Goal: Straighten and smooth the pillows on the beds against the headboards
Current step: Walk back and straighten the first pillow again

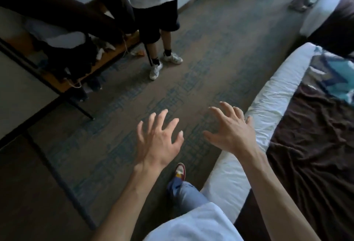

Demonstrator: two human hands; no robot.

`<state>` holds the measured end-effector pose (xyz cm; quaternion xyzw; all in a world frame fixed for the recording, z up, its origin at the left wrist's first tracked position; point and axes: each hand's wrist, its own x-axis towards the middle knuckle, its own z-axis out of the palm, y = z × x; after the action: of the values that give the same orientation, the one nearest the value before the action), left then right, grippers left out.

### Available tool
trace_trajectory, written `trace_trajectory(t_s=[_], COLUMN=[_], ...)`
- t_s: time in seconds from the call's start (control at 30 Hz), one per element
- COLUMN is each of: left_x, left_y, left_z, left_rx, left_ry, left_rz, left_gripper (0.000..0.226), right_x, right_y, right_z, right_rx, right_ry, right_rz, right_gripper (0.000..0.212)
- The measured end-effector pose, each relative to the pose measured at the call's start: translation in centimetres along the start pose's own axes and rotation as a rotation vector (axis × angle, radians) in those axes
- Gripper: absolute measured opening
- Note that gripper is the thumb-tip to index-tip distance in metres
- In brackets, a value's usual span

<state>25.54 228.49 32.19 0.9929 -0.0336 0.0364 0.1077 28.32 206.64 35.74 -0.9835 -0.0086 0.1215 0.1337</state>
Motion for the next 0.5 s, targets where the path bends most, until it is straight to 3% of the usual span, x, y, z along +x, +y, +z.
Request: trace_trajectory(t_s=[0.5], left_x=[34.0], left_y=[10.5], left_z=[3.1], left_rx=[-0.031], left_ry=[-0.177], left_rz=[0.402], left_gripper=[0.058], right_x=[21.4], right_y=[10.7], right_z=[-9.2], right_rx=[0.09], right_ry=[0.121], right_rz=[0.396], right_gripper=[0.078])
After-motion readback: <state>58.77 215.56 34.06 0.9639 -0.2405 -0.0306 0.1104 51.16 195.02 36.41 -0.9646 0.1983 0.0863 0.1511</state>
